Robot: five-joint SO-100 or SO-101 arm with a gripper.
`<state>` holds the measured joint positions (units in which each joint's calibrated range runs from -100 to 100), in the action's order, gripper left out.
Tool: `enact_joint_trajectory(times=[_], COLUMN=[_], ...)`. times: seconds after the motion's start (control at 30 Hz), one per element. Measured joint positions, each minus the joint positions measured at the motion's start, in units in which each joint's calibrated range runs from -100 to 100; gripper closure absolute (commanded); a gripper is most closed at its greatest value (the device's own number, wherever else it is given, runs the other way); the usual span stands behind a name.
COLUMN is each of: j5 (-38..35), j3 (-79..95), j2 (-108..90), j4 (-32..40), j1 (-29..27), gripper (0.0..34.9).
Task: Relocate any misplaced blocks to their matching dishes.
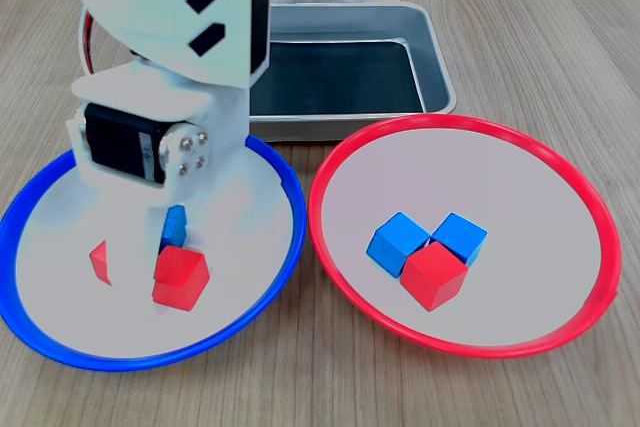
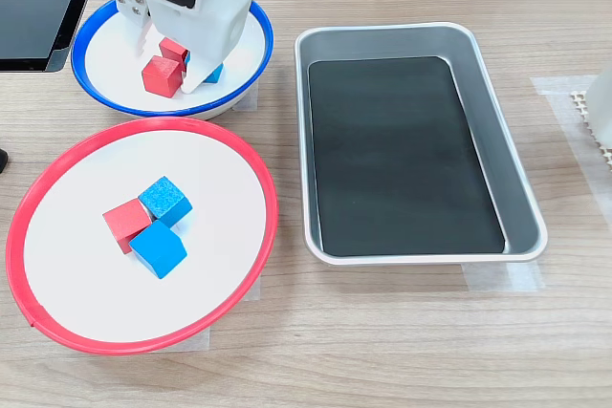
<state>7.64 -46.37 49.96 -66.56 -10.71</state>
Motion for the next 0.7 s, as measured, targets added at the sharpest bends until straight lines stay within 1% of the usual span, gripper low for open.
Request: enact_joint_trajectory(times=[0.17,0.5,0.7], j5=[0.0,0.0,0.0], j3=[-0.09,-0.09,-0.18], j2=[0.0,0.77,0.77], j4=[0.0,1.39,1.55], j1=[0.09,0.09,0.27], gripper=[22.3,22.0,25.0])
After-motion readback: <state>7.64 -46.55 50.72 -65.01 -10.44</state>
